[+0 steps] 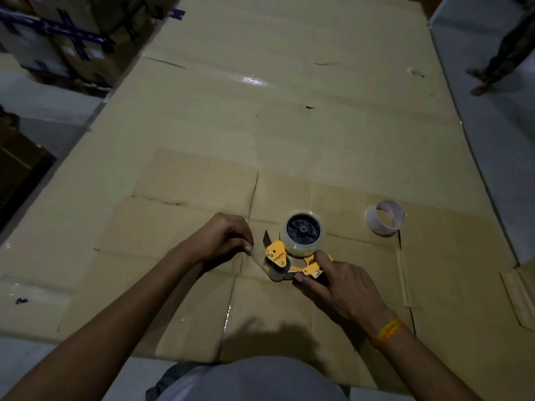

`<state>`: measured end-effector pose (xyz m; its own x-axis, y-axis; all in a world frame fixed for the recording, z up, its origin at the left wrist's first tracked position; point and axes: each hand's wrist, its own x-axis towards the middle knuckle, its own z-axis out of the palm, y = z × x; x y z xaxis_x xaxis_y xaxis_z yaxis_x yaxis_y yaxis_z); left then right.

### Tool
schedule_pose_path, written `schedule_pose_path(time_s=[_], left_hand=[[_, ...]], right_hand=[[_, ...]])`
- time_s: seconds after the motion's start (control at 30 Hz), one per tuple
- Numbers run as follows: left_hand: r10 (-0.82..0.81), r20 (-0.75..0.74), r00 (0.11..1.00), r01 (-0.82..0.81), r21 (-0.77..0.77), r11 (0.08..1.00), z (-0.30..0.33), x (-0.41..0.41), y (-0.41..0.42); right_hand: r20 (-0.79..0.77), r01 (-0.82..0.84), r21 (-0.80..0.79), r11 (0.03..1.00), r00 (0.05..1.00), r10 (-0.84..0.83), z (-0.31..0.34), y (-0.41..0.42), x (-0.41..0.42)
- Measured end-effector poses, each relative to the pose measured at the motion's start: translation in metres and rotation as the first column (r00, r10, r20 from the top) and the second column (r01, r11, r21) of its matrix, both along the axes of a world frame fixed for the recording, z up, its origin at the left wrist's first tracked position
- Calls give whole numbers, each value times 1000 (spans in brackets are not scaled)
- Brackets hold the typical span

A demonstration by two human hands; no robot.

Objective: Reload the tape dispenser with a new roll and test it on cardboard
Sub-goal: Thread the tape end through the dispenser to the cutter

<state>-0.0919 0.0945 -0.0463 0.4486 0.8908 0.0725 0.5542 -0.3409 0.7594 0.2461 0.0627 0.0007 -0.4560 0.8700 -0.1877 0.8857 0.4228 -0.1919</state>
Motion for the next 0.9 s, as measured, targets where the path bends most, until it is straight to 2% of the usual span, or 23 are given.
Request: schedule_pose_path(time_s=[0.33, 0.53, 0.67, 0.77, 0.83, 0.9], left_hand=[[28, 81, 996, -23, -55, 998, -8, -9, -3], [83, 64, 994, -79, -64, 995, -14, -18, -5], [218, 79, 973, -199, -195, 960, -11, -20, -11], [380, 210, 901, -236, -499, 834, 0, -12, -20], [500, 228, 835, -206, -714, 669, 8, 0, -27], [558, 134, 819, -168, -874, 456, 13, 13, -34]], right_hand=[[15, 0, 0, 1000, 1000, 0, 5, -1, -2], [11, 0, 0, 1000, 1000, 0, 7, 1, -2], [23, -18, -11, 1000, 1000, 18, 7, 2, -2], [18, -15, -9, 1000, 1000, 15, 6, 1, -1], [19, -25, 7, 1000, 1000, 25, 7, 1, 0], [12, -35, 28, 999, 999, 35, 10, 0, 0]])
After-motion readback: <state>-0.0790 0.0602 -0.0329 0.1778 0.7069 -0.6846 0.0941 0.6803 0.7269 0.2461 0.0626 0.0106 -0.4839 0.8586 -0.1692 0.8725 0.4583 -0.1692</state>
